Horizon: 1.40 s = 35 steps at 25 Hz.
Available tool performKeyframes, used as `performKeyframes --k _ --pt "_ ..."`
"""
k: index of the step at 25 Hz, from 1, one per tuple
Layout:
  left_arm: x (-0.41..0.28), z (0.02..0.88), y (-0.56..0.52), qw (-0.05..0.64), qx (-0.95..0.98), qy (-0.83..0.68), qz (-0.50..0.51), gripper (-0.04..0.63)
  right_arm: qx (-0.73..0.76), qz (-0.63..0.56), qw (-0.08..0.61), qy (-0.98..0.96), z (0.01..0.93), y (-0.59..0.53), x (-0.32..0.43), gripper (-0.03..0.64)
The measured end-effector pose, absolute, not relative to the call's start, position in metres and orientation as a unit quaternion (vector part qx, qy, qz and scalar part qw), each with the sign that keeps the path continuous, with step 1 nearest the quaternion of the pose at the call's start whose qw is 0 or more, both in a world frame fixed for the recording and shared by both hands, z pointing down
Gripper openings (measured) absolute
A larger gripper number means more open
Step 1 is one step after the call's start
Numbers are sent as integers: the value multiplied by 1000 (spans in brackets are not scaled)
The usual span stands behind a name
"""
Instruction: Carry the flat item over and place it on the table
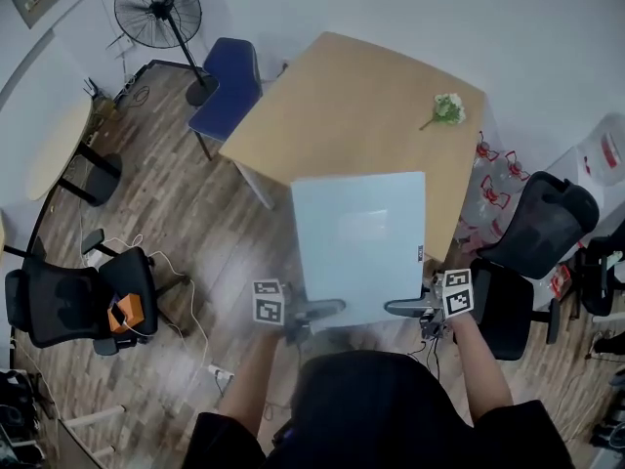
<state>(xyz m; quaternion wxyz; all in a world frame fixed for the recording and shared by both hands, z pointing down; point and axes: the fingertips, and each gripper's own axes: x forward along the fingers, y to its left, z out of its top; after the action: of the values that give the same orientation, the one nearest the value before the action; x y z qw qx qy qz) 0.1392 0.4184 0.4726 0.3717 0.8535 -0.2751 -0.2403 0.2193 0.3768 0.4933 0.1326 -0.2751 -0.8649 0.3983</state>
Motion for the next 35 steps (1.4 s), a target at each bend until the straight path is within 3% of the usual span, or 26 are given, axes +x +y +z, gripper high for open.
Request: performKeyframes --k 8,22,35 --pt "55 477 419 365 861 -264 -237 328 -257 391 127 -875 497 379 138 290" --pt "9 493 363 377 860 -256 -230 330 -243 402 120 -875 515 327 93 291" --pt "-64 517 183 420 843 -261 -210 334 -229 447 95 -859 540 155 23 288"
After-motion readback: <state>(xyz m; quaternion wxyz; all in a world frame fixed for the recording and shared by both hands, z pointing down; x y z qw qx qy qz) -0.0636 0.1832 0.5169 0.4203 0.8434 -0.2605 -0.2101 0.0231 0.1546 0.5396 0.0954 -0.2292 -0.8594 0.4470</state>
